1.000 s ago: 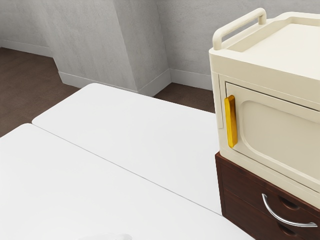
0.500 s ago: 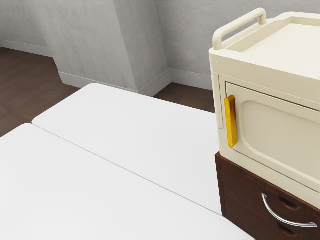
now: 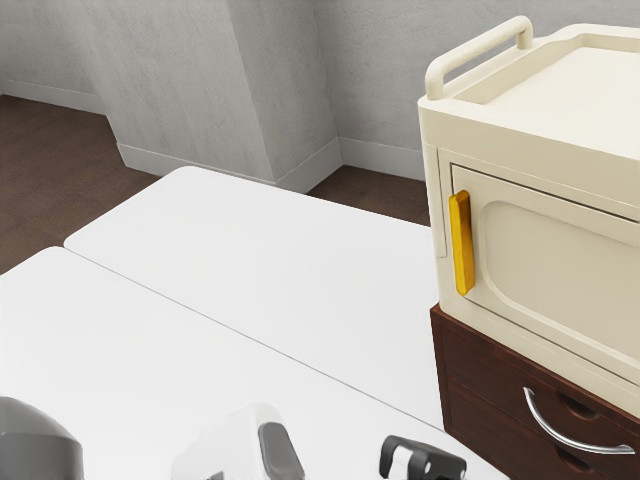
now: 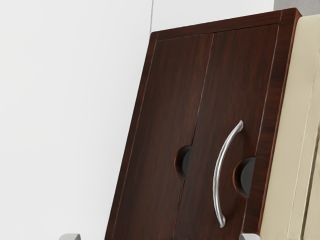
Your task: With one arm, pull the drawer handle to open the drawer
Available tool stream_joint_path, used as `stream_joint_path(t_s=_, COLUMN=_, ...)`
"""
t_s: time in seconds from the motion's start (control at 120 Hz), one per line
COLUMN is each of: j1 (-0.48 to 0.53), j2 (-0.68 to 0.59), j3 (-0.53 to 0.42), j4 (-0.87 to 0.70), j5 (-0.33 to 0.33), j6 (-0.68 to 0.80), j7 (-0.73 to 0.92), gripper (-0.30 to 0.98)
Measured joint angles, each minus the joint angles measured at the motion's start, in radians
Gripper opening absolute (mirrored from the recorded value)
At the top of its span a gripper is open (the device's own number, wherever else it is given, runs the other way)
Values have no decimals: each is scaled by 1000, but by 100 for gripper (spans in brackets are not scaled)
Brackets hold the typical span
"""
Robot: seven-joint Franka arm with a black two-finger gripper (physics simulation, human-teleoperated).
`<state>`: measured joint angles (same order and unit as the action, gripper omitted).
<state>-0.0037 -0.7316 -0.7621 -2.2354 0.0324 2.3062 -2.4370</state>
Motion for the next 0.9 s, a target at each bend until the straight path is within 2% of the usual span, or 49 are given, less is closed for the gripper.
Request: stream_joint_path(t_s=0.9, j1=17, j2=249, j3=59, j4=8, j5=27, j6=199, j7=275, gripper=34)
